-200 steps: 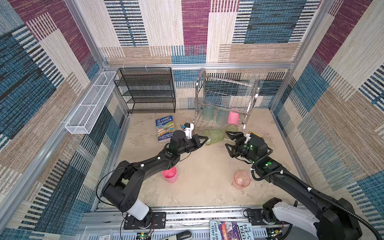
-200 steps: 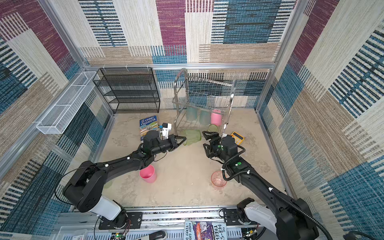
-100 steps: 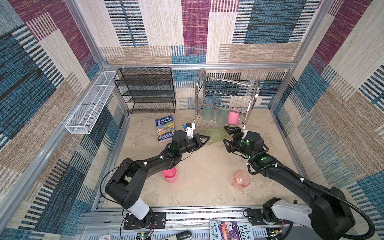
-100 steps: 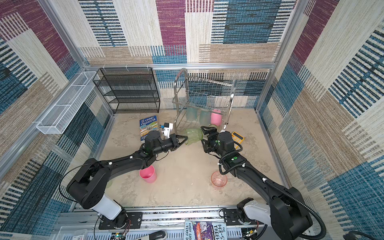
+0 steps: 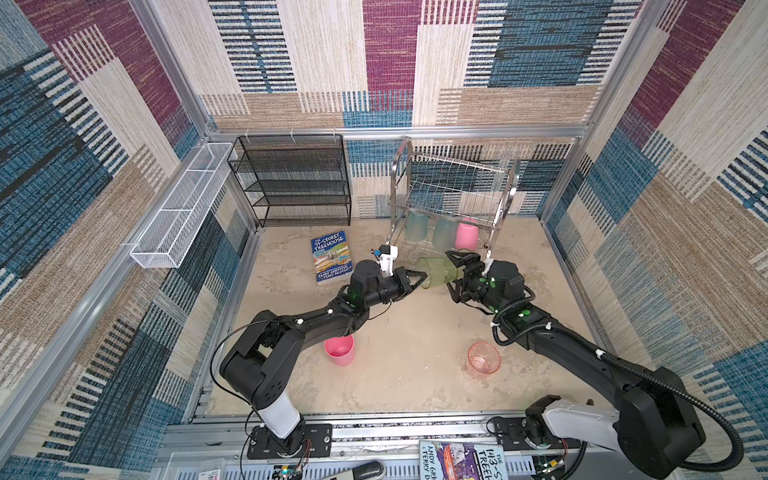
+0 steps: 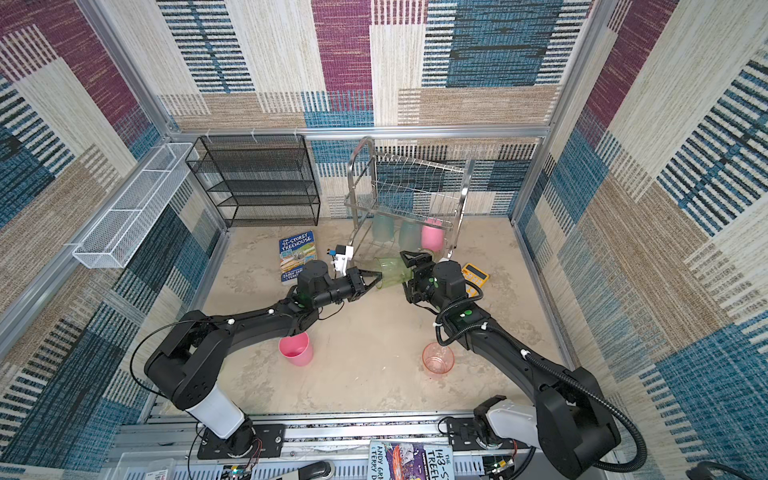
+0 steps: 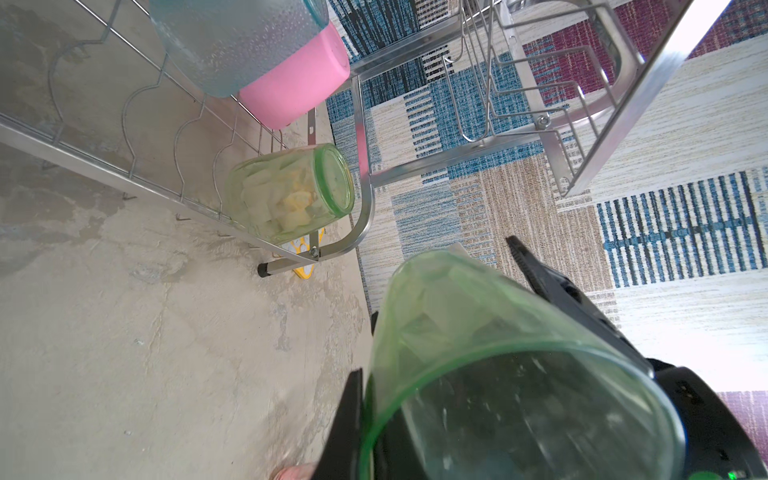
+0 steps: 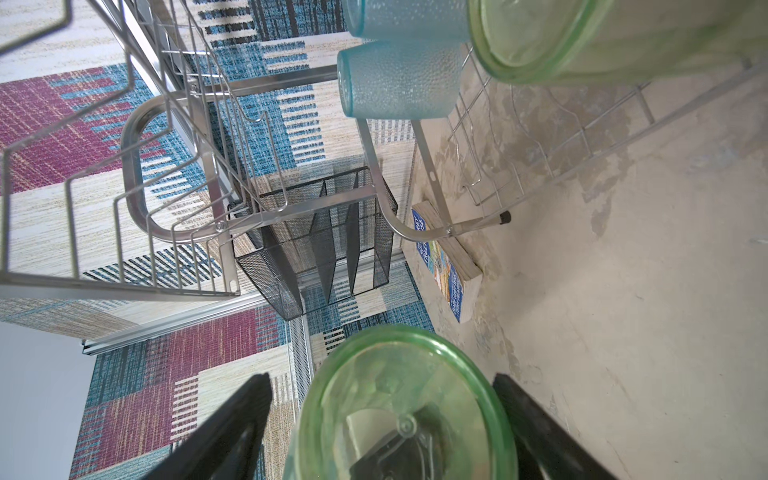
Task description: Load the cups into the dish rack
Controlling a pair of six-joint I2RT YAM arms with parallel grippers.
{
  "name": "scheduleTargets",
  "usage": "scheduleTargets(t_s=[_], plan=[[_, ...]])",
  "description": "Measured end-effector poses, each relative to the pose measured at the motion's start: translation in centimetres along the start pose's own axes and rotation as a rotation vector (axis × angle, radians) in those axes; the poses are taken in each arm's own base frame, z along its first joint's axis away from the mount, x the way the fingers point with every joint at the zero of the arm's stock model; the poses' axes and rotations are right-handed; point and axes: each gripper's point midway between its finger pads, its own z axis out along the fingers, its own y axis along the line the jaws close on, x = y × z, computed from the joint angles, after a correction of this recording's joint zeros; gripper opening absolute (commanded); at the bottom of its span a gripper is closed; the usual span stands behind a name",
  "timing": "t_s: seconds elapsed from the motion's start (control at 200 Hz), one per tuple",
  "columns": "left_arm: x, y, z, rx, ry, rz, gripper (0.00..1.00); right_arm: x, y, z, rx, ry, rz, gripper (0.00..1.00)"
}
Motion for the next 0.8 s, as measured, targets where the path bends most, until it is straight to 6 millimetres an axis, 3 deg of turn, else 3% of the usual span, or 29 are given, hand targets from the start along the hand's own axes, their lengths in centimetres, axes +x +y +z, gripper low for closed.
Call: scheduleTargets(t_s=[0.26,0.536,0.801], plan=[[0.1,-0.2,0.5,0.008,0.008,0.003,0.10,-0.1,-0.2,0.1,0.005,-0.002,0.001,0.73],[0.4,-0.7,0.4,0.019,0.023,0.006,0.42,-0.4,0.3,-0.1,-0.003,-0.026,-0.022,0.68],[0.6,-0.7,-0.7,-0.012,0.032,0.014,0.57,-1.7,0.7,-0.3,0.012,-0.105,-0.117,0.64]])
